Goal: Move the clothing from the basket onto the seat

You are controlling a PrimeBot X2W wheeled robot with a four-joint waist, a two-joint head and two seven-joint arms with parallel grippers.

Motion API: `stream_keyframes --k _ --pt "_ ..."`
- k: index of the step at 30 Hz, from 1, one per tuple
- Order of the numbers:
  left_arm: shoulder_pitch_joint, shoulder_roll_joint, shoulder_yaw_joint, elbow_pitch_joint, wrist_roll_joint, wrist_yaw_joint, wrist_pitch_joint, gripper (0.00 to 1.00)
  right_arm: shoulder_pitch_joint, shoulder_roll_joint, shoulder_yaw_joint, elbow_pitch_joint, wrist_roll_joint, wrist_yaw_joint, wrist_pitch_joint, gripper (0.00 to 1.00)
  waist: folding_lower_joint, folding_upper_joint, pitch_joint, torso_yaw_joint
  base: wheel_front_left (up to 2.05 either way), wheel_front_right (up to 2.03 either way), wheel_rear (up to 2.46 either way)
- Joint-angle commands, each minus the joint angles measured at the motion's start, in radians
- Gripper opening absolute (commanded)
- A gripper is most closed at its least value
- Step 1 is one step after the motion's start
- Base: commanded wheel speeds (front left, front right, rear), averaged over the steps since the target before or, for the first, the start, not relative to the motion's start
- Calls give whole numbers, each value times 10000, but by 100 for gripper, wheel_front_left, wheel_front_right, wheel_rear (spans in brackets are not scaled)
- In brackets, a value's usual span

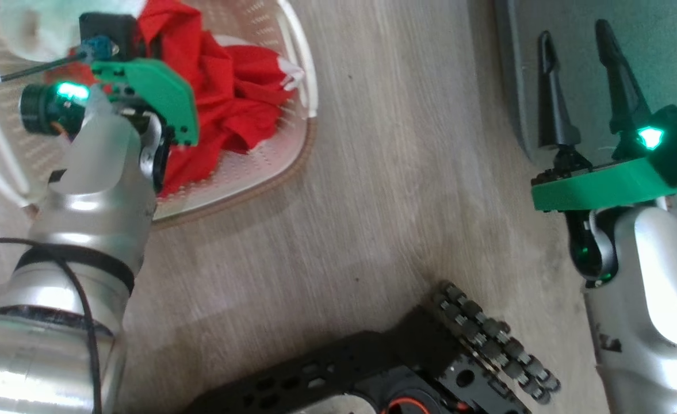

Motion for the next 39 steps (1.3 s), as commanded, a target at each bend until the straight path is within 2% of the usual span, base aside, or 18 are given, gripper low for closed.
stream_keyframes --k 1,8,16,25,34,39 --pt "376 69 220 -590 -99 -102 -144 0 504 -216 35 -207 -63 -4 -92 100 0 0 -559 449 0 0 0" --pt "2735 177 827 -3732 -130 -443 -155 0 752 -497 -107 -27 -176 -4 -92 100 0 0 -2399 1320 0 0 0" --pt "5494 175 1699 -6484 -230 -304 -157 0 1710 -952 -211 500 -209 -4 -92 100 0 0 -4855 2372 0 0 0" --pt "7331 469 2231 -7708 -312 -153 -158 0 2557 -1235 33 1090 -256 -4 -92 100 0 0 -6698 2921 0 0 0" --pt "8793 867 2420 -8166 -471 10 43 0 3469 -1468 411 1702 -313 -4 -92 100 0 0 -8697 2995 0 0 0" --pt "9239 995 2517 -8719 -575 185 326 0 3710 -1520 574 1778 -308 -4 -92 100 0 0 -9040 2964 0 0 0"
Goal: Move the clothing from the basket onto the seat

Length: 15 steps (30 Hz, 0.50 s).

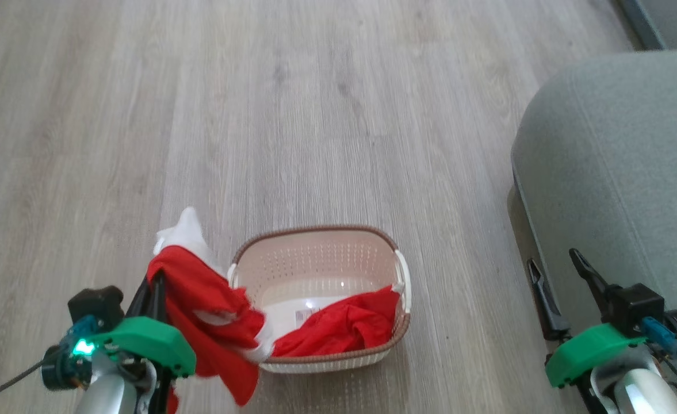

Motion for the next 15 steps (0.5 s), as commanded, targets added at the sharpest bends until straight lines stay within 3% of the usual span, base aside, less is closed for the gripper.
stream_keyframes --k 1,15 --pt "-464 267 354 -562 -55 48 26 0 -370 -268 241 -275 -49 -2 -94 100 2 -1 -275 40 0 0 0" --pt "-249 282 208 -1183 -143 199 272 0 -574 -328 513 -134 -52 -2 -94 100 2 -1 -253 63 0 0 0"
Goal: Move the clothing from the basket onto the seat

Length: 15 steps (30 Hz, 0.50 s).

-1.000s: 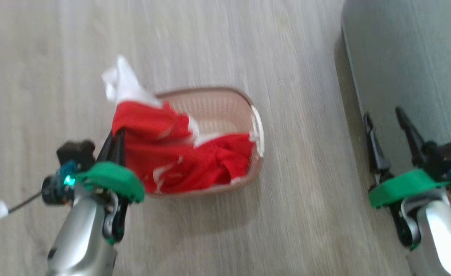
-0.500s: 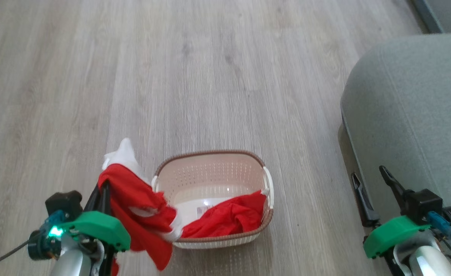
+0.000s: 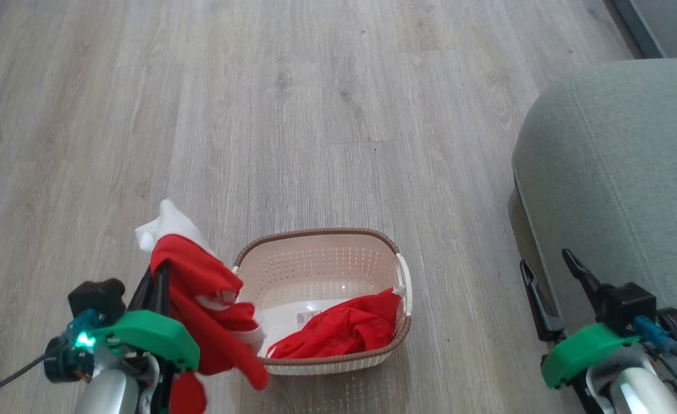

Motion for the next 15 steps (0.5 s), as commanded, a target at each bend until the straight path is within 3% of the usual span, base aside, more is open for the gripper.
stream_keyframes --k 1,15 --pt "-355 247 299 -407 -88 61 4 0 -481 -230 181 -279 -45 -2 -94 100 1 -1 9 14 0 0 0" --pt "-427 289 185 -483 -145 125 -8 0 -498 -217 140 -333 -33 -2 -94 100 1 -1 34 44 0 0 0"
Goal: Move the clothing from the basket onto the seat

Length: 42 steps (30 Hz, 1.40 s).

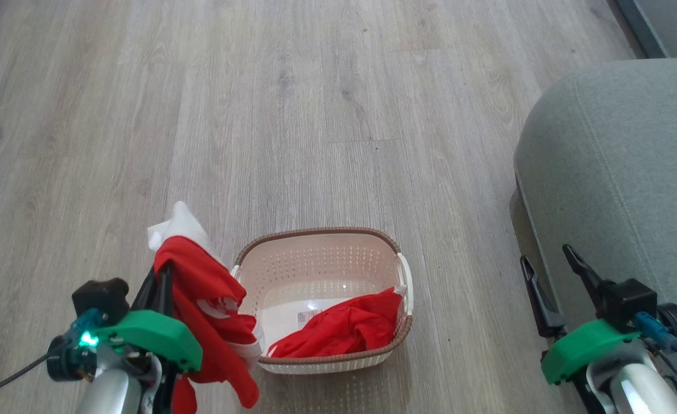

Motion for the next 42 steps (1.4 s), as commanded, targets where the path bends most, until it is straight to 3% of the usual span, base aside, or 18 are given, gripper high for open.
stream_keyframes --k 1,11,18,29,34,42 --pt "-441 252 322 -428 -80 93 -77 0 -373 -207 157 -326 -29 -2 -94 100 1 -1 3 3 0 0 0" --pt "-589 262 109 -653 -103 29 28 0 -497 -139 520 -724 -102 -2 -94 100 1 -1 21 84 0 0 0" --pt "-1092 22 -632 -1254 -65 -495 316 0 -1379 -57 2587 -1177 -34 -2 -94 100 1 -1 14 248 0 0 0" --pt "-1866 -364 -2551 -2257 226 -1528 970 0 -3423 -425 5646 -579 749 -2 -94 100 1 -1 -62 634 0 0 0" --pt "-2034 -154 -3326 -2418 117 -1832 1026 0 -4121 -774 6778 -273 1070 -2 -94 100 1 -1 -113 660 0 0 0" --pt "-2014 275 -4020 -2562 -668 -1948 1080 0 -4844 -1314 8377 192 1735 -2 -94 100 1 -1 -151 610 0 0 0"
